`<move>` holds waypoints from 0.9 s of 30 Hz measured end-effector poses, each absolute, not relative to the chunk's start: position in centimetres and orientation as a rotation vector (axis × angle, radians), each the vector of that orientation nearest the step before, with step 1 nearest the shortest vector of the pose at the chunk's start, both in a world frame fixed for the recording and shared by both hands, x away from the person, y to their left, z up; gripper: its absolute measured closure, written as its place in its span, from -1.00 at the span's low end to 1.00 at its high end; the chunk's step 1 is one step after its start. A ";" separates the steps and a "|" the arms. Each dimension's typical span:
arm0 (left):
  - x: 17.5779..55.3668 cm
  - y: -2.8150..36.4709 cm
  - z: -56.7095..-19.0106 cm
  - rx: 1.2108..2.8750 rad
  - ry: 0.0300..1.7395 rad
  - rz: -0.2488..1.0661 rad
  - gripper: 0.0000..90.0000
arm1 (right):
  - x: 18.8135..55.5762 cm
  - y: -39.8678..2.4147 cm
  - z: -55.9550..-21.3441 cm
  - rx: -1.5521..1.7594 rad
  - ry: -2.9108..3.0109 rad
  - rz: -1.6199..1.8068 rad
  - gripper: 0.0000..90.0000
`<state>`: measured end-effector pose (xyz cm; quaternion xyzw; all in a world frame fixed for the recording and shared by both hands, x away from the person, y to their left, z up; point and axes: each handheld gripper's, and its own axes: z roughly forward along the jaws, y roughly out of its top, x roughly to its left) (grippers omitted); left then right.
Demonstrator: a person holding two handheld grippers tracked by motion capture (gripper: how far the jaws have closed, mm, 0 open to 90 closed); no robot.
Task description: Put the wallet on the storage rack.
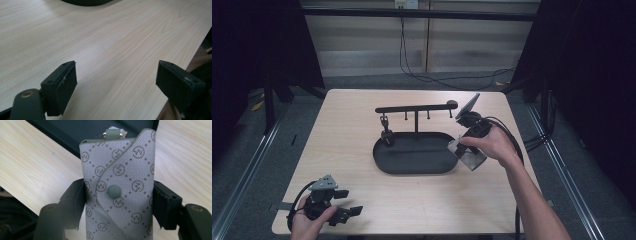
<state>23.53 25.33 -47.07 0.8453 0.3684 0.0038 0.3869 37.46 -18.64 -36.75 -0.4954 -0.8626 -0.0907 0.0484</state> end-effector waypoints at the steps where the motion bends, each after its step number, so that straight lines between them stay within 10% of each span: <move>1: 23.5 25.3 -47.1 2.151 0.941 0.016 -0.62 | 37.6 -18.7 -36.8 -1.520 -2.612 -0.300 -0.24; 27: 23.4 25.2 -47.1 2.162 0.928 0.014 -0.61 | 39.6 -19.6 -39.6 -1.784 -2.424 -0.644 -0.24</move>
